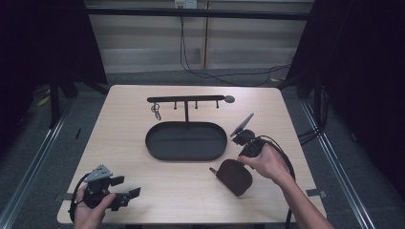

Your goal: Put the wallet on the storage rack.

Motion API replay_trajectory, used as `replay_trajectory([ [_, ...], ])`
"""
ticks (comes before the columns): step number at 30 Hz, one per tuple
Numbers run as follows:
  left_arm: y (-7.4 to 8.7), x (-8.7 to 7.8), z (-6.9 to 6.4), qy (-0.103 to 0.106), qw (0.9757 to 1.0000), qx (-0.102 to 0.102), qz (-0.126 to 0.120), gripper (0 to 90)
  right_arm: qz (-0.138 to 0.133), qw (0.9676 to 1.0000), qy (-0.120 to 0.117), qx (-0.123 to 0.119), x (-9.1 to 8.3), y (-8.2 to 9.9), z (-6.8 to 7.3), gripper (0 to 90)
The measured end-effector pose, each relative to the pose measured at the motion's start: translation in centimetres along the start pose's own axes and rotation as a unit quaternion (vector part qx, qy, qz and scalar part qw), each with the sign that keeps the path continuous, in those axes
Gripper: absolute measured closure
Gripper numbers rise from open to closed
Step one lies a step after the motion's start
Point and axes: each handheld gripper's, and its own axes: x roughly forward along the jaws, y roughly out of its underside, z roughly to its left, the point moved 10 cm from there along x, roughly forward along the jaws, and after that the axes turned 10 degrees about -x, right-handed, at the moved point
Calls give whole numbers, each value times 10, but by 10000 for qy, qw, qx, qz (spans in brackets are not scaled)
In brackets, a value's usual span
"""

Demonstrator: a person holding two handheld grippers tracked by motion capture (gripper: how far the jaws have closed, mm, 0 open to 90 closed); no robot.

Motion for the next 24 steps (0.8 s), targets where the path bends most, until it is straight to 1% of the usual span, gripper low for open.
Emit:
replay_trajectory([
  [6, 0, 0, 0, 18, 10000, 20, 28, 172, 139, 9998, 132, -29, -3, -1, 0, 825],
  [9, 0, 0, 0, 14, 10000, 4, 0, 172, 161, 9997, 193, -31, -7, -3, -2, 828],
  [12, 0, 0, 0, 21, 10000, -18, -13, 172, 134, 9997, 212, 20, -9, -3, -4, 826],
  [15, 1, 0, 0, 0, 10000, 4, 21, 172, 127, 9996, 243, 84, -10, -3, -7, 827],
  [17, 0, 0, 0, 1, 10000, -7, -6, 172, 103, 9996, 251, 115, -13, -3, -9, 828],
  [19, 0, 0, 1, 7, 10000, 1, 9, 172, 65, 9994, 321, 135, -17, -3, -12, 828],
  [20, 0, 0, 1, 3, 10000, -6, 12, 172, 102, 9993, 325, 148, -20, -2, -13, 828],
  [22, 0, 0, 2, 6, 10000, -10, 8, 172, 28, 9991, 369, 192, -23, -3, -15, 828],
  [24, 0, 1, 2, 2, 10000, -42, -10, 172, -44, 9991, 380, 185, -26, -4, -17, 828],
])
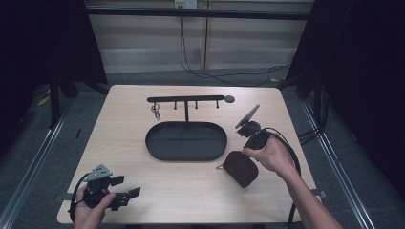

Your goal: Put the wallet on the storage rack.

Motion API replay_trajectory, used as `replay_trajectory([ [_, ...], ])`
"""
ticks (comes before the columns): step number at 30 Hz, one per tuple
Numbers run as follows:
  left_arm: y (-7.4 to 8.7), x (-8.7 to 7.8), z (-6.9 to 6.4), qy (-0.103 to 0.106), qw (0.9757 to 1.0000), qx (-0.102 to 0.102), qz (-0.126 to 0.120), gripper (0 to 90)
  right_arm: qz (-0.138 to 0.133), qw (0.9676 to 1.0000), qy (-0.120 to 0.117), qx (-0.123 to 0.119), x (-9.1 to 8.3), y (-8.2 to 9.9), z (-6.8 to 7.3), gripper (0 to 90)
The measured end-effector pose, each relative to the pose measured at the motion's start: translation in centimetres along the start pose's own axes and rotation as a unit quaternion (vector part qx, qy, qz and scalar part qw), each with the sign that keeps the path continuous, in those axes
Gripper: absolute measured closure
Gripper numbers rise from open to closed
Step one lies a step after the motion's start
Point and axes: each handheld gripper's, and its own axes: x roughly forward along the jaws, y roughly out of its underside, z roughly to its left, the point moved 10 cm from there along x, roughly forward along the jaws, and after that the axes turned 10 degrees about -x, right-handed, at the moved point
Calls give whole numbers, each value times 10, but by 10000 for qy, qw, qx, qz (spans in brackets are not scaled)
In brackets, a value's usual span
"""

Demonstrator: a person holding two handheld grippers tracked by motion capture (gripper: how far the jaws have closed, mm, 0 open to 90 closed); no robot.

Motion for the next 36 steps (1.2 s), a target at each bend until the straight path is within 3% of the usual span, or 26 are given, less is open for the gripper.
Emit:
replay_trajectory([
  [15, 0, -1, 2, 19, 10000, -64, -2, 172, -133, 9999, -25, 81, -9, -5, -4, 829],
  [26, 0, -1, 0, 39, 10000, -21, 10, 172, -110, 9999, 82, 94, -16, -7, -8, 829],
  [36, 1, -2, -1, 45, 10000, -8, 24, 173, -290, 9992, 210, 169, -37, -21, -11, 828],
])
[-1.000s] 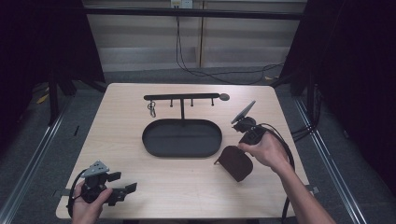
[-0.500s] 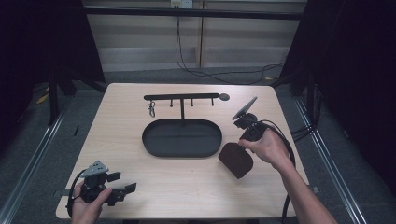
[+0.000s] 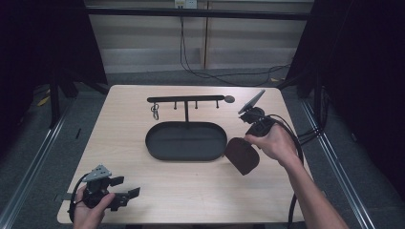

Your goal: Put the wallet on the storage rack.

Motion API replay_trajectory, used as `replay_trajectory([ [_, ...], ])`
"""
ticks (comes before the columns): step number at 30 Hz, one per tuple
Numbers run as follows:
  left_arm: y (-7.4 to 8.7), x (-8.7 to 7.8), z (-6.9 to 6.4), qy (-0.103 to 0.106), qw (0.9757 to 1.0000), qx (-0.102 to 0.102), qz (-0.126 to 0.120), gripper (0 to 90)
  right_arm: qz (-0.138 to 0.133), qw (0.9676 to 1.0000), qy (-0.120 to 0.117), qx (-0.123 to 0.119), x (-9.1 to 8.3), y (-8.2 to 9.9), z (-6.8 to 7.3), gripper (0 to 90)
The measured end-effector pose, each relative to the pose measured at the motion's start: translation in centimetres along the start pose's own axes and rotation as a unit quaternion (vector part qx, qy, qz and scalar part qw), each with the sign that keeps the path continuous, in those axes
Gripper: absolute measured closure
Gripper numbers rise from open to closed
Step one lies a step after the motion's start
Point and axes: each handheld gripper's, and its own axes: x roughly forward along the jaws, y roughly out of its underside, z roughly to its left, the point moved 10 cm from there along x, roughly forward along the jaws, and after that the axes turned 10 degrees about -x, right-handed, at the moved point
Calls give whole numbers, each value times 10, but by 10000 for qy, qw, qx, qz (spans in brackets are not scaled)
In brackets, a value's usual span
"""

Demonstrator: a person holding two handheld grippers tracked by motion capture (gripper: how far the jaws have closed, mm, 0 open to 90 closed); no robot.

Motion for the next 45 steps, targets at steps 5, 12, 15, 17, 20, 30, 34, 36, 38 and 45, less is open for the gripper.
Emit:
replay_trajectory([
  [5, 0, 0, 0, -9, 10000, -5, 19, 173, 43, 10000, 35, 58, -2, -5, -3, 829],
  [12, 1, 1, 0, -11, 10000, -11, 28, 173, 97, 9997, 136, 158, -8, -18, -14, 829],
  [15, 1, 1, 0, -2, 10000, -18, 29, 173, 109, 9997, 153, 185, -9, -22, -16, 829],
  [17, 1, 1, 0, -2, 10000, -13, 30, 173, 164, 9994, 207, 212, -10, -25, -17, 829],
  [20, 1, 1, -1, 26, 10000, -3, 33, 173, 123, 9994, 249, 221, -11, -32, -18, 829],
  [30, 0, 0, -1, 55, 10000, -3, 15, 172, -49, 9993, 170, 318, -12, -57, -18, 829],
  [34, -1, -1, -2, 115, 9999, -5, -31, 163, -177, 9991, 101, 380, -13, -63, -19, 829],
  [36, -2, -1, -3, 153, 9999, -4, -76, 161, -194, 9991, -7, 384, -11, -65, -19, 828],
  [38, -3, -2, -4, 203, 9997, -12, -120, 160, -296, 9987, -79, 417, -9, -68, -19, 829],
  [45, -5, -5, -2, 183, 9996, -95, -214, 161, -556, 9973, -133, 459, -5, -80, -17, 832],
])
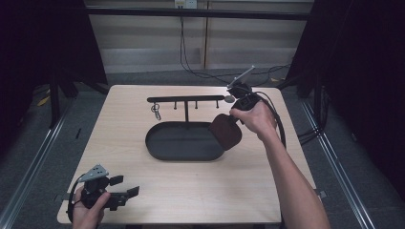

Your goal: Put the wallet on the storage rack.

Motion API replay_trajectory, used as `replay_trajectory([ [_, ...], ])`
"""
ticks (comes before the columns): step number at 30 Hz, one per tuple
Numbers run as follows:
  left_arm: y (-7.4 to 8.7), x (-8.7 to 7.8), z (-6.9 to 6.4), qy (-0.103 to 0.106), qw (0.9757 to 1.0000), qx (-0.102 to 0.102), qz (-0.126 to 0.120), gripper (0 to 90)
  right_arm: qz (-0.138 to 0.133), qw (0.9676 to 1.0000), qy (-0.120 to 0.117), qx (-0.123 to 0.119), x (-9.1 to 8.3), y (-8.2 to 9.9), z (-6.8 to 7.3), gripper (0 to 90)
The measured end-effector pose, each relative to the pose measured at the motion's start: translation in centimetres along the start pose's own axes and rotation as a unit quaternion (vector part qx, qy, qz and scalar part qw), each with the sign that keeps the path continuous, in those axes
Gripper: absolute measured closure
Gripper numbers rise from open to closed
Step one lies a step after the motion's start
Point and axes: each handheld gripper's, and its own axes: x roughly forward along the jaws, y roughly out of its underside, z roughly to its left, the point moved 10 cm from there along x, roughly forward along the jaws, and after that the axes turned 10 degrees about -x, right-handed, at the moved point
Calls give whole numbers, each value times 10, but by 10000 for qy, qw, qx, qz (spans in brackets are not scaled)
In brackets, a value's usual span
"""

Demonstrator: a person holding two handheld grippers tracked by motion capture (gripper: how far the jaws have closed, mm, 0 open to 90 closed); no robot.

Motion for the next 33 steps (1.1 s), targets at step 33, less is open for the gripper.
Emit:
replay_trajectory([
  [33, 2, 1, -1, -39, 9999, 80, 61, 162, -1016, 9884, -668, 910, 47, -10, -3, 840],
])
